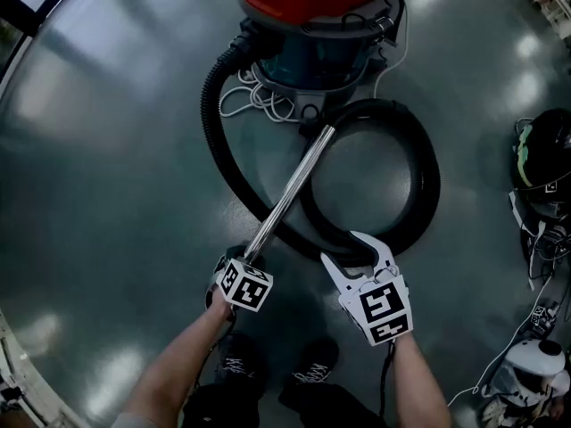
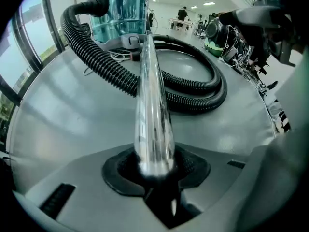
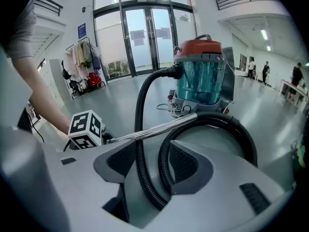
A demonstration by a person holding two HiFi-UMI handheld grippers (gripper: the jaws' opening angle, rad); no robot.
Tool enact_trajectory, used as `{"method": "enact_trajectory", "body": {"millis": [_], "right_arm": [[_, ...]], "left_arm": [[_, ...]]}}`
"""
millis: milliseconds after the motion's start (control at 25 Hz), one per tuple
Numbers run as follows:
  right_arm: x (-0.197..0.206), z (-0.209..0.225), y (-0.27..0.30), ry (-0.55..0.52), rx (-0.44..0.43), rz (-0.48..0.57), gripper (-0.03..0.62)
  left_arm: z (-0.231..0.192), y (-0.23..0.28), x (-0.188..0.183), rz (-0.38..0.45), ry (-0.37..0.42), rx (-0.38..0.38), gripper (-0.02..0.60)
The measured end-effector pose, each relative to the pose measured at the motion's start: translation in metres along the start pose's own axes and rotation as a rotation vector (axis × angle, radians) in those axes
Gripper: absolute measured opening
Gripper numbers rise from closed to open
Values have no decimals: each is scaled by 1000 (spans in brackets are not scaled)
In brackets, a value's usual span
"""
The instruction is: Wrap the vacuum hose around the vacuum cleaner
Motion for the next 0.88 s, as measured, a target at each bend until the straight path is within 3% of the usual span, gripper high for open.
{"method": "enact_trajectory", "body": {"millis": [360, 600, 720, 880], "right_arm": [[20, 0, 29, 31, -28, -17, 221], [27, 0, 14, 72, -15, -35, 221], [31, -4, 4, 82, -12, -51, 221], [35, -4, -11, 106, 0, -62, 221]], "left_arm": [[2, 27, -11, 2, 106, 13, 151], [4, 18, -20, 22, 100, 11, 237], [0, 12, -24, 31, 91, -29, 286], [-2, -2, -32, 75, 62, -39, 305]]}}
Point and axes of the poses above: the fingertips, and each gripper's own axes: y forward along the fingers, z to its right, x out of its underside, the point moved 3 cm from there along -y, backward along the fingers, and after that the axes turned 14 degrees about y, right-handed, at the moved point
